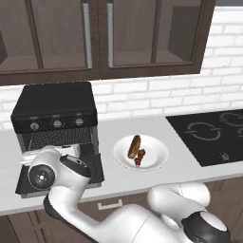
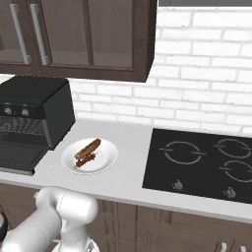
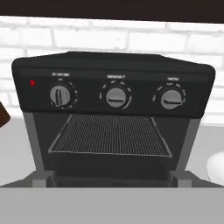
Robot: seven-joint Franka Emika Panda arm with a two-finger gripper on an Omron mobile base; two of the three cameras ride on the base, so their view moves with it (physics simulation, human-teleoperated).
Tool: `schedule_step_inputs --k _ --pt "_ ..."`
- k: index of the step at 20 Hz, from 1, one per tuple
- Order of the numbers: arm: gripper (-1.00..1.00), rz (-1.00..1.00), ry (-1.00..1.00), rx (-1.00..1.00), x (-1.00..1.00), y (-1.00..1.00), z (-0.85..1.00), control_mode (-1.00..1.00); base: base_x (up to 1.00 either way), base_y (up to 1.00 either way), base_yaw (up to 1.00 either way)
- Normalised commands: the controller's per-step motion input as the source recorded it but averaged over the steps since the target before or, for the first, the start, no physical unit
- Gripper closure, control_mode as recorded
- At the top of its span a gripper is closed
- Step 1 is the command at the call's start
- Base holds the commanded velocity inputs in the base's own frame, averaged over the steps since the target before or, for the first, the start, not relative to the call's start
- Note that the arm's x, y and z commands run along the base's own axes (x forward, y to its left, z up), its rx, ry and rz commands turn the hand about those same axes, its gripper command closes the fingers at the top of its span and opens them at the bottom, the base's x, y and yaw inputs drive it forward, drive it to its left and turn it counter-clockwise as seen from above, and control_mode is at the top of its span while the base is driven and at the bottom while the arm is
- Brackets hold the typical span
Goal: Pick up the kebab skewer and baguette bread, and place them inside the toaster oven. Close the toaster oven door and start by setting the timer.
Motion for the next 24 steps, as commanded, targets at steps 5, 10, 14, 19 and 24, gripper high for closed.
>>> schedule_step_inputs --k 5,10,14,19,24 --pt "-1.00 0.01 0.02 0.04 0.47 -0.19 -0.33 -1.00 0.00 0.00 0.00" --pt "-1.00 0.01 0.10 0.06 0.59 -0.13 -0.01 -1.00 0.00 0.00 0.00" --pt "-1.00 0.00 0.10 0.01 0.64 -0.02 -0.09 -1.00 0.00 0.00 0.00" --pt "-1.00 0.00 0.01 0.00 0.43 0.01 -0.41 -1.00 0.00 0.00 0.00" --pt "-1.00 0.00 0.00 0.00 0.30 0.09 -0.48 -1.00 0.00 0.00 0.00"
